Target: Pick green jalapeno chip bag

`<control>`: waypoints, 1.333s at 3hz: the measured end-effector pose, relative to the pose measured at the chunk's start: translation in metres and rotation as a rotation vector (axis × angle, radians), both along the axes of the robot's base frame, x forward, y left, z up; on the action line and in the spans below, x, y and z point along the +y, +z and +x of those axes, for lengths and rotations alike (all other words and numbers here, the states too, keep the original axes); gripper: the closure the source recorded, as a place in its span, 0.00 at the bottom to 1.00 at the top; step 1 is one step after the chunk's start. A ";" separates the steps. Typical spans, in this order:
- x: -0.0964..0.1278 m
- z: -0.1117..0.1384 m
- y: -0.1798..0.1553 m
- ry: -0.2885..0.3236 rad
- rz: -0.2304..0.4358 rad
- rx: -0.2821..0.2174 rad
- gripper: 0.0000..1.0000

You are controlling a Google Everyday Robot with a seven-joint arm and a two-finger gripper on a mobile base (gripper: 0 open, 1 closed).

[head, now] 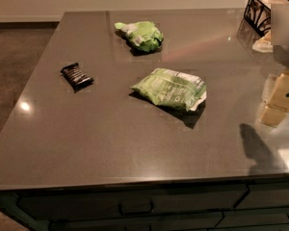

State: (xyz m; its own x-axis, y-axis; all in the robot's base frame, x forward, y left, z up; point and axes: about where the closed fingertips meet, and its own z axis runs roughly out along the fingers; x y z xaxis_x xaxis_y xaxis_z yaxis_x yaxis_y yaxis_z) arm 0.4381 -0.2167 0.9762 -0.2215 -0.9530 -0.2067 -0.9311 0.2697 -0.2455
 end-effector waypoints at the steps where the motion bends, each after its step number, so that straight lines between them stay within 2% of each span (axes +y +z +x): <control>1: 0.000 0.000 0.000 0.000 0.000 0.000 0.00; 2: 0.006 0.013 -0.001 -0.015 0.021 -0.019 0.00; 3: 0.019 0.047 -0.013 -0.031 0.042 -0.053 0.00; 4: 0.039 0.081 -0.033 -0.047 0.072 -0.046 0.00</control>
Offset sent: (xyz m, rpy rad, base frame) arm 0.0403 0.0164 -0.0099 0.0656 -0.0382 -0.0478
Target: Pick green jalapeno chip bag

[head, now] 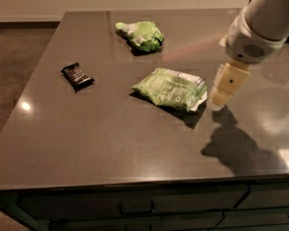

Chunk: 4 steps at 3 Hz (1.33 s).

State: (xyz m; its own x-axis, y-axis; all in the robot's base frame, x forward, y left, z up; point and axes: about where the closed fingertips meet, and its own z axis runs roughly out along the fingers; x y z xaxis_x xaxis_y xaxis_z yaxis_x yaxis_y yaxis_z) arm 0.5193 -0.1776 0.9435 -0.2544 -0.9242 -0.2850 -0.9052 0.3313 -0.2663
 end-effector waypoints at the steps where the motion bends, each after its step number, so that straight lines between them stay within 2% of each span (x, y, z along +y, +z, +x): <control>1: 0.021 0.023 -0.021 -0.028 0.026 0.032 0.00; 3: 0.046 0.062 -0.068 -0.128 0.019 0.118 0.00; 4: 0.053 0.070 -0.089 -0.154 0.001 0.169 0.01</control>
Offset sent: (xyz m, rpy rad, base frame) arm 0.0734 0.0552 -0.0765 0.0423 0.1360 -0.1511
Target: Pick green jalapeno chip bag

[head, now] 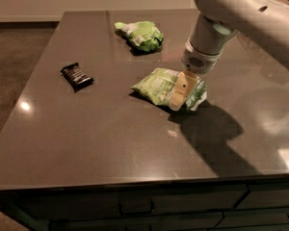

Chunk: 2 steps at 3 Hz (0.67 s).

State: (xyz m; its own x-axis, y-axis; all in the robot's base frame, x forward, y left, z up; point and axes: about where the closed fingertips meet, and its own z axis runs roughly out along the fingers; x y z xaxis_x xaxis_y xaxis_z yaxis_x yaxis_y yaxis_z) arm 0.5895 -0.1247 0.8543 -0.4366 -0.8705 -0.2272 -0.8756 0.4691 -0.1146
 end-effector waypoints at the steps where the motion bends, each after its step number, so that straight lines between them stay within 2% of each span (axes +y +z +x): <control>1: 0.004 0.002 -0.008 0.004 0.003 0.022 0.21; 2: 0.006 0.001 -0.008 0.015 0.021 0.025 0.43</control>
Offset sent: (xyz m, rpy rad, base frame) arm -0.0008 0.0091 -0.0030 0.0508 0.0247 0.0297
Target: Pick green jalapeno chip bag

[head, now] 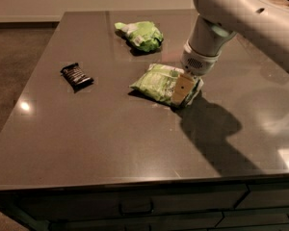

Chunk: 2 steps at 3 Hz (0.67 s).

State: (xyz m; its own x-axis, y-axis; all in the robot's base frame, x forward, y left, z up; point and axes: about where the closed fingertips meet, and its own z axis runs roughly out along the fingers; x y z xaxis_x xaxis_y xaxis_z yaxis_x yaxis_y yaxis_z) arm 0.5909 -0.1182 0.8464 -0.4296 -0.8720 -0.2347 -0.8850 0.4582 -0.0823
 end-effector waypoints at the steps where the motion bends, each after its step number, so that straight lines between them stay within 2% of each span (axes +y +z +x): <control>1: 0.001 -0.002 0.011 0.019 0.034 -0.015 0.68; 2: 0.003 -0.004 0.034 0.043 0.098 -0.044 0.91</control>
Offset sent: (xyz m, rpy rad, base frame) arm -0.0082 0.0018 0.0736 0.1958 -0.0903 0.0759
